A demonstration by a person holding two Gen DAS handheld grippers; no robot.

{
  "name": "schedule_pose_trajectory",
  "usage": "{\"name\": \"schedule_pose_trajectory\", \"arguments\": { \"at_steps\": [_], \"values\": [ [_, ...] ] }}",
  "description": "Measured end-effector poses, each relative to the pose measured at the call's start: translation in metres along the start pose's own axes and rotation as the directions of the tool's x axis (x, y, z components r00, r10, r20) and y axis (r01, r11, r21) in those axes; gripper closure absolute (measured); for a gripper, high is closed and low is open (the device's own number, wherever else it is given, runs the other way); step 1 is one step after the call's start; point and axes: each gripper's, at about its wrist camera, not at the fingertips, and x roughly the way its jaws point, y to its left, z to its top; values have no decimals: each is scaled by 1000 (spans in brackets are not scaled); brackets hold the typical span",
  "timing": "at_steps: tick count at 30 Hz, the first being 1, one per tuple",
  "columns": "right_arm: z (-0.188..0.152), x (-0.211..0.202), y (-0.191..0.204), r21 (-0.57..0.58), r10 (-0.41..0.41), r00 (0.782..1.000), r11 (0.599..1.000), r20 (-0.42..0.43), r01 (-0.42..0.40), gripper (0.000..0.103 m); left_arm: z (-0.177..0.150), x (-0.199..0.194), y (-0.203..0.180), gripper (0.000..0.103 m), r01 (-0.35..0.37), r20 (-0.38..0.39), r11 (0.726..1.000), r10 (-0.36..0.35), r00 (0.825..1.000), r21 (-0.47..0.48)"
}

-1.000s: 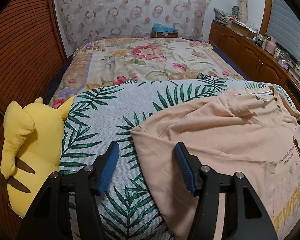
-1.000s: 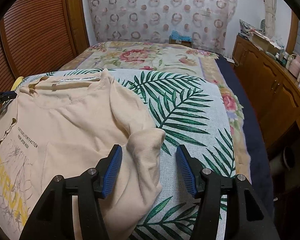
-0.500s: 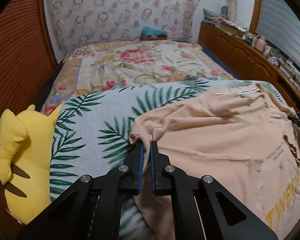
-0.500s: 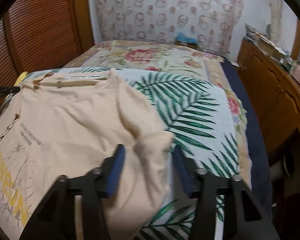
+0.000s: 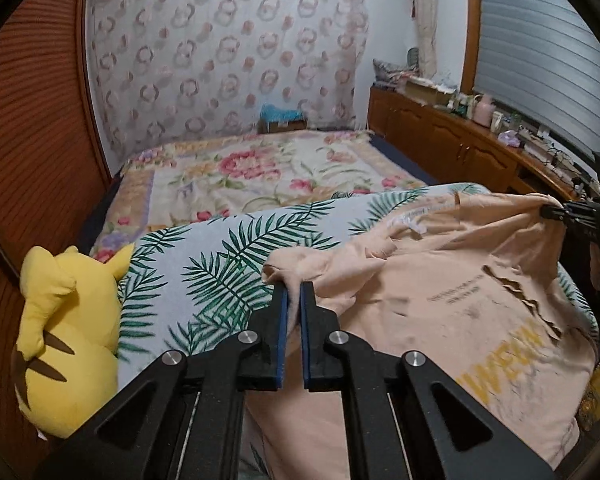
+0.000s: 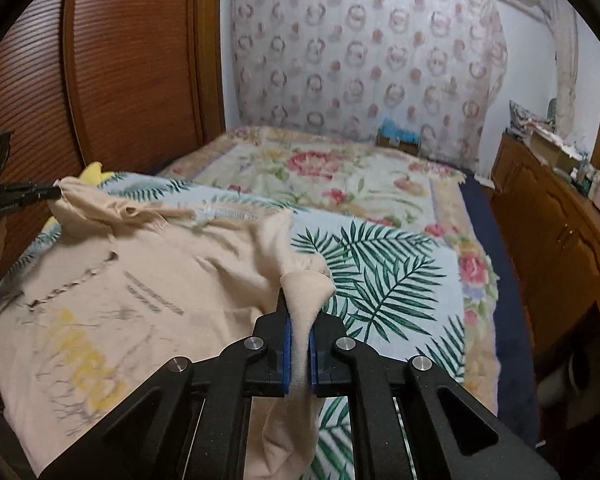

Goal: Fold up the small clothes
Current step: 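Lift the peach shirt off the bed with both grippers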

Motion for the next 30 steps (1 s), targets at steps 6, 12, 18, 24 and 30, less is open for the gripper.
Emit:
{"name": "schedule_pose_trajectory", "arguments": {
  "at_steps": [6,12,18,24,30],
  "values": [
    [-17,-48,9,-8,-4,999,1000,49,4,97,-23,-45,-13,96,-34,47,999,32,998,36],
    [-41,-74,24,-28,-8,998,1000,61,10,97,-51,-84,-17,96,-55,66,998,53,996,28],
    [-64,-112,34,-28,0,998,1000,64,2,97,-80,-119,-16,96,-45,75,999,46,996,-14],
    [-77,-138,37,-22,-7,999,1000,33,7,97,-103,-138,-14,96,-43,56,997,47,997,-63],
    [-100,-135,35,35,7,999,999,-47,-5,97,-128,-125,-15,96,-56,-30,995,54,998,-79]
  ]
}}
